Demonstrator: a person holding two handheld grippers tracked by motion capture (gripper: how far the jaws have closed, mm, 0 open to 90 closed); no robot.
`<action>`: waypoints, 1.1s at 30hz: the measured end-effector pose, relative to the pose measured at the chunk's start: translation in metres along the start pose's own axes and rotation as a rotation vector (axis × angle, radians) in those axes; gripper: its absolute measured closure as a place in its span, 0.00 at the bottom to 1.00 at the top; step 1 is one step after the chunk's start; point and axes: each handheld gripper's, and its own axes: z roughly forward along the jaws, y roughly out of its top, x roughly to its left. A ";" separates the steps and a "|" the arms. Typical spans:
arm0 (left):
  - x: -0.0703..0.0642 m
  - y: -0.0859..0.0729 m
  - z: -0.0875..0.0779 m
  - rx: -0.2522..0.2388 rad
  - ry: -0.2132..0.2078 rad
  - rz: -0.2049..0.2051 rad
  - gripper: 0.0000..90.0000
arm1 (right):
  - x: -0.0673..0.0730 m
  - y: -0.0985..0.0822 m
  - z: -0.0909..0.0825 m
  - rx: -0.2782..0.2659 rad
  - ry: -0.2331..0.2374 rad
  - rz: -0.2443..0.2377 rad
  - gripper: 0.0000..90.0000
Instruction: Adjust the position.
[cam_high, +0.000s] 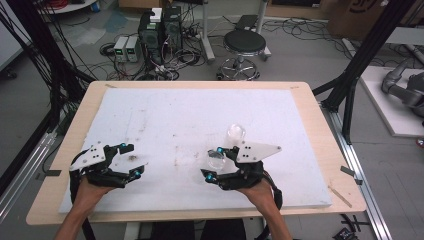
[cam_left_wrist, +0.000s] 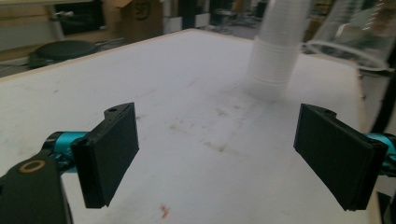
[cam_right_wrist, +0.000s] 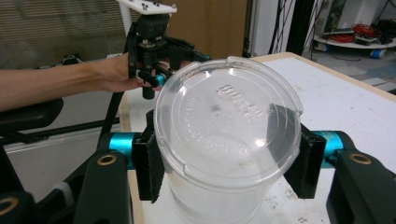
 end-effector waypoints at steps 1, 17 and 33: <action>0.000 0.003 0.000 -0.002 -0.030 0.009 0.15 | 0.000 0.000 0.000 0.000 0.005 0.001 0.45; -0.022 0.032 0.045 -0.086 -0.401 0.049 0.15 | -0.001 0.001 0.005 -0.027 0.085 0.000 0.45; -0.050 0.045 0.103 -0.079 -0.515 0.080 0.15 | -0.003 0.001 0.004 -0.054 0.119 0.008 0.46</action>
